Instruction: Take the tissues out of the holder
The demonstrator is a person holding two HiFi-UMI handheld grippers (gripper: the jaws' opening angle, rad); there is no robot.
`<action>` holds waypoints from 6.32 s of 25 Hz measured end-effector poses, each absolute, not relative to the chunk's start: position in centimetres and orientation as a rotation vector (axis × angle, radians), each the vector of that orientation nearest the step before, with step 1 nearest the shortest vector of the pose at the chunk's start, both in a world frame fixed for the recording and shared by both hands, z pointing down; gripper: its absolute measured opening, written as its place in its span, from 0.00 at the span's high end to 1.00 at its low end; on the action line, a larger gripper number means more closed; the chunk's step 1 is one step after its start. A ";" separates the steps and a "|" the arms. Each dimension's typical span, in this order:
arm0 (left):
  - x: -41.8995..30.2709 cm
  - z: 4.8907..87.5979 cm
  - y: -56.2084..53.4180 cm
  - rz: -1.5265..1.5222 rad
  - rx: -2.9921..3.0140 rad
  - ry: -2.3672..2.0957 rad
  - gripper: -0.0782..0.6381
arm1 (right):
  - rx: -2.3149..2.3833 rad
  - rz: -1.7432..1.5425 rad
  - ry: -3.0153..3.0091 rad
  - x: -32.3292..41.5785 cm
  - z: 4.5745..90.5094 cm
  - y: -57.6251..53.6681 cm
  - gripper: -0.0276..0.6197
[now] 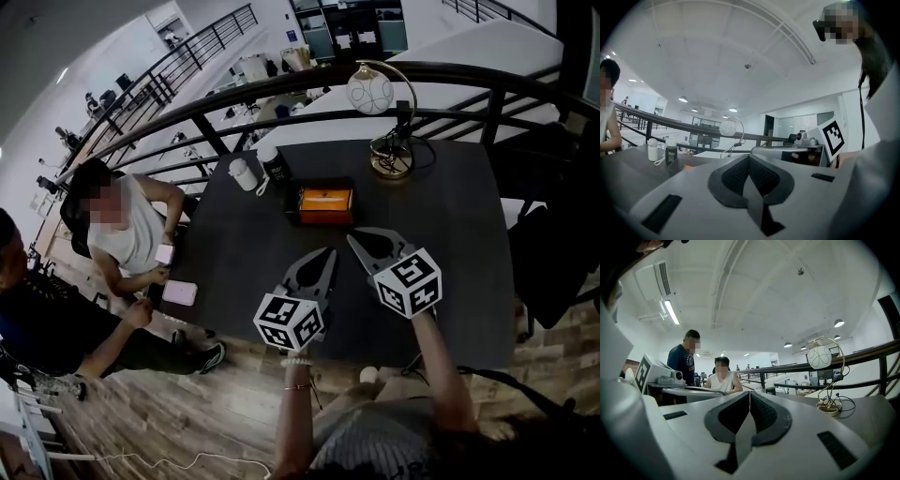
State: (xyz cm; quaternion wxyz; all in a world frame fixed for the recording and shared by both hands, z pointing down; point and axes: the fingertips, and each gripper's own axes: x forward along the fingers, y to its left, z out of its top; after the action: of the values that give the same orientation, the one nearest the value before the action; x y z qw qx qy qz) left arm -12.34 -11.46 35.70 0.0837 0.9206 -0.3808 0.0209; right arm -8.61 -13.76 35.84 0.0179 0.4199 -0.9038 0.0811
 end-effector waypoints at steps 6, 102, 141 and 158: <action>-11.8 36.1 -12.8 0.068 2.713 -1.118 0.88 | 1.236 0.264 -2.789 -8.3 36.0 -15.1 0.93; -17.3 39.9 -26.8 0.062 2.576 -1.057 0.88 | 0.907 -0.127 -2.277 -13.9 40.4 -34.3 0.93; -1.4 41.5 -21.6 0.128 2.687 -0.695 0.88 | 1.201 -0.025 -2.179 4.5 40.4 -26.3 0.93; 1.2 45.9 -21.3 0.223 2.625 -0.608 0.88 | 1.106 0.113 -2.095 6.0 47.7 -25.8 0.93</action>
State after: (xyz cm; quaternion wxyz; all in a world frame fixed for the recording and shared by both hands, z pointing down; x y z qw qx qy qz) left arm 1.21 -21.27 45.90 0.2170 0.9478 -0.2195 0.0804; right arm 6.00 -25.75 47.66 0.3757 0.4322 -0.8186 0.0440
